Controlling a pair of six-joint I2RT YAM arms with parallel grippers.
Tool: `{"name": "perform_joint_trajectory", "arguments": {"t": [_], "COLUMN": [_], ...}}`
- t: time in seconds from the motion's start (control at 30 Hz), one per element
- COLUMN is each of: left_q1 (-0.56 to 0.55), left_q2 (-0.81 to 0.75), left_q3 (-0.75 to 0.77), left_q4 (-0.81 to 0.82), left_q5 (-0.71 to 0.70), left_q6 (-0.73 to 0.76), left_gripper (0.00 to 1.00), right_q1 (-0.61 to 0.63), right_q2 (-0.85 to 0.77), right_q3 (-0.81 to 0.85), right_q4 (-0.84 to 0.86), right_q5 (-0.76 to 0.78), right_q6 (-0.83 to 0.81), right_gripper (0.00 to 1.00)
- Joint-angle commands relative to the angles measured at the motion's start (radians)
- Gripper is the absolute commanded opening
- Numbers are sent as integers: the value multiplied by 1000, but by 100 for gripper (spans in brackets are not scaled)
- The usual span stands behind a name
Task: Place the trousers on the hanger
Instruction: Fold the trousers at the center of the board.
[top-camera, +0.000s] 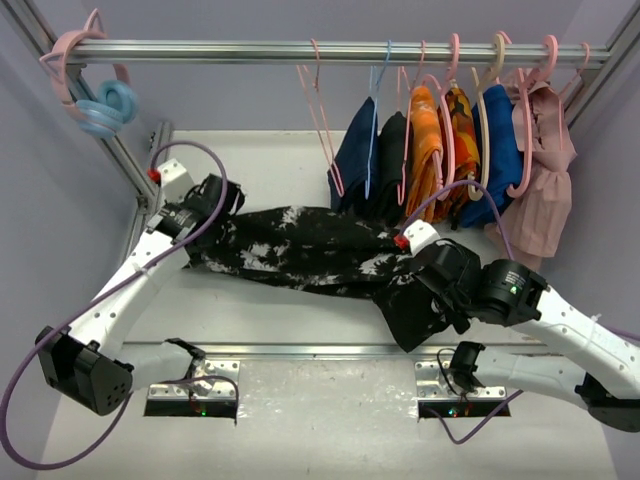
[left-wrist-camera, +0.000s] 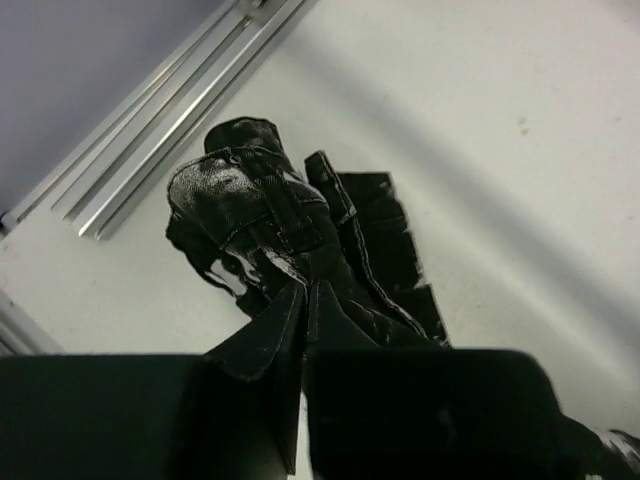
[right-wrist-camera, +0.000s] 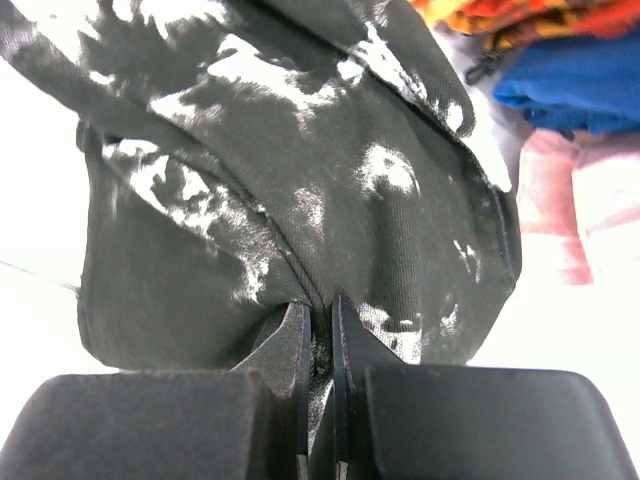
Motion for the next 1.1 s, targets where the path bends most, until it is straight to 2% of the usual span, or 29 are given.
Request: {"name": "perform_joint_trajectory", "arguments": {"t": [0.0,0.23,0.43,0.53,0.63,0.67,0.7,0.73,0.8,0.83,0.9,0.97,1.03,1.07], "left_q1": [13,13,13,13,14,15,15,16,17,19,18,19,19,19], "left_q2": [-189,-284,-277,-238,-184,-161,-131,-101,-47,-25,-3,-21,-71,-104], "left_q3": [-11,80,107,57,9,1,-3,1,42,68,114,130,62,-1], "left_q4": [-20,-108,-82,-57,3,18,32,47,54,51,37,18,5,-17], "left_q5": [-82,-170,-165,-139,-123,-121,-119,-117,-108,-101,-76,-1,110,142], "left_q6": [-163,-114,-36,-43,-41,-40,-37,-33,-35,-33,-30,-54,-187,-252], "left_gripper": [0,0,0,1,20,26,34,46,86,100,100,100,100,100], "right_q1": [-5,-5,-5,-5,-5,-7,-14,-26,-65,-83,-90,-90,-88,-88], "right_q2": [6,48,67,104,139,147,157,165,170,169,168,140,83,83], "right_q3": [62,137,150,100,61,50,40,32,44,55,83,79,-70,-121], "right_q4": [-13,-132,-225,-211,-172,-157,-135,-115,-66,-36,5,159,326,389], "right_q5": [-84,-118,-161,-118,-82,-50,-14,31,68,66,21,-190,-443,-474], "right_q6": [-128,-173,-201,-181,-154,-136,-111,-90,-70,-63,-23,11,33,60], "right_gripper": [0,0,0,13,38,52,75,99,99,99,99,99,99,99]}}
